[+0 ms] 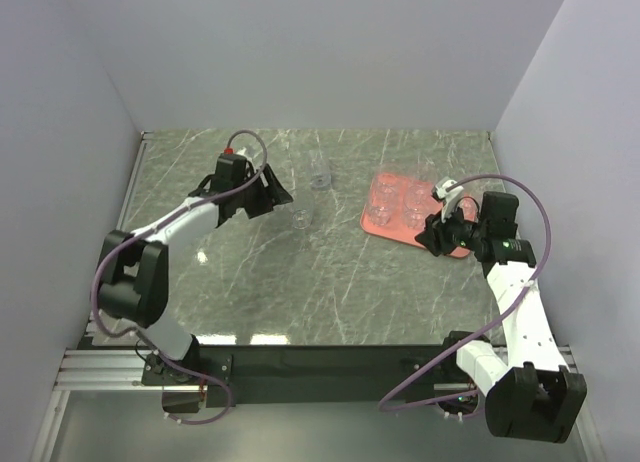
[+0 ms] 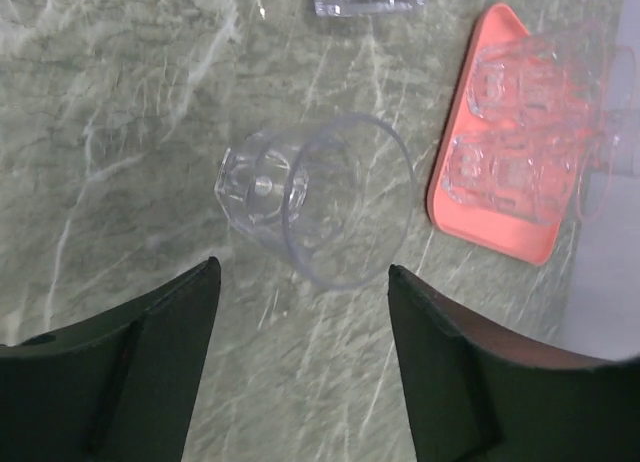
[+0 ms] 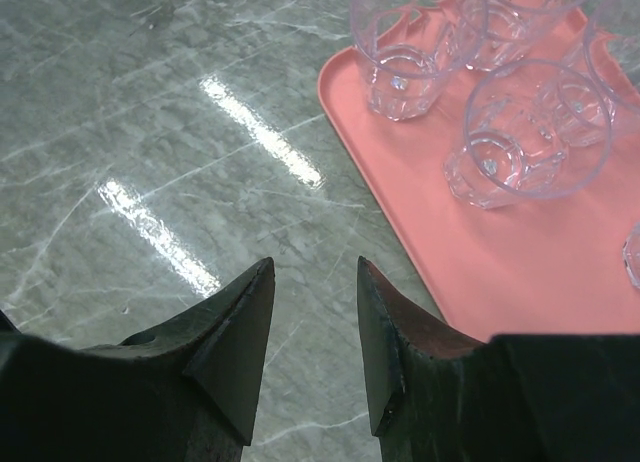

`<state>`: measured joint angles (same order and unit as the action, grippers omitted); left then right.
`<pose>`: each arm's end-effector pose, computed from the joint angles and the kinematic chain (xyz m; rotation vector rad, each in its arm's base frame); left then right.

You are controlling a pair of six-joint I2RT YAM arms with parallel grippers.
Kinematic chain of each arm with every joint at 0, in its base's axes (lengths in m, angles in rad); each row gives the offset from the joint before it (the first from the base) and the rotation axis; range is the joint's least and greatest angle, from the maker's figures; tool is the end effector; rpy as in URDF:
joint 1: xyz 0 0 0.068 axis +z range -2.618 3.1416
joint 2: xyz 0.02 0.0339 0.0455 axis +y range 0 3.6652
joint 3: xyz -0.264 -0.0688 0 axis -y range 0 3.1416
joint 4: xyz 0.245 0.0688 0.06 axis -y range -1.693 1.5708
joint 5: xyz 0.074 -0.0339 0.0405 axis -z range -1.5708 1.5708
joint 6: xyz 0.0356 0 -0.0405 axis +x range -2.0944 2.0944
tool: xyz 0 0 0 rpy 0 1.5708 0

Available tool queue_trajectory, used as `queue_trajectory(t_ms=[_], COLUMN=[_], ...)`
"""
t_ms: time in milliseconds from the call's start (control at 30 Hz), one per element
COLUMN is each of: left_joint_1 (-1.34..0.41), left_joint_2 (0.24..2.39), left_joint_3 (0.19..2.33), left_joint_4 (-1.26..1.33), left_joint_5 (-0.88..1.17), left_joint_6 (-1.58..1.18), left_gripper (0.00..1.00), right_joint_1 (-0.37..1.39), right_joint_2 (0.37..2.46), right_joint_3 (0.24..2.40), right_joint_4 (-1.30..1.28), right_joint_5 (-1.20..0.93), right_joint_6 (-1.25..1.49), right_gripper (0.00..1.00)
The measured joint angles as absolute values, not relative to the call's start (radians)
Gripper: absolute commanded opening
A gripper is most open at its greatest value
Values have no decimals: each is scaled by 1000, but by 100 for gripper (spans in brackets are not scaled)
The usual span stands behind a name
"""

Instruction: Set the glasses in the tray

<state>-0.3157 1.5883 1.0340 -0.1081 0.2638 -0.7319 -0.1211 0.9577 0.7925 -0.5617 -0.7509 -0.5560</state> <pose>0.3298 -0.1175 0.2329 -0.3357 2.3250 -0.8418 0.1959 0.0006 0.2818 -0.8079 1.9511 0.4630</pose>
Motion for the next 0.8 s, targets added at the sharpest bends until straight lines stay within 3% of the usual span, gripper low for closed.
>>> queue_trajectory(t_ms=[133,233,367,533,633,800], left_joint_1=[-316,-321,-346,-394,-424,-490], left_joint_2=[1689,1753,1814,1876,1900,1913], left_joint_3=[1134,1203,1266,1359,1413,1454], left_joint_4=[-178,-242,-309,-405,-452,-504], left_joint_5=[253,226,175,81,20,-90], left_joint_6=[-771,-784,-790,-782,-766,-715], left_gripper=[59,56,46,12,1,0], right_joint_1=[-129,-136,-140,-147,-153,-164], right_joint_2=[946,942,942,940,939,939], right_joint_3=[791,791,791,791,791,791], right_joint_4=[-564,-564,-569,-570,-571,-571], right_joint_5=[-761,-770,-776,-778,-780,-787], right_joint_6=[-561,-567,-568,-568,-568,-569], right_gripper=[47,47,47,47,47,47])
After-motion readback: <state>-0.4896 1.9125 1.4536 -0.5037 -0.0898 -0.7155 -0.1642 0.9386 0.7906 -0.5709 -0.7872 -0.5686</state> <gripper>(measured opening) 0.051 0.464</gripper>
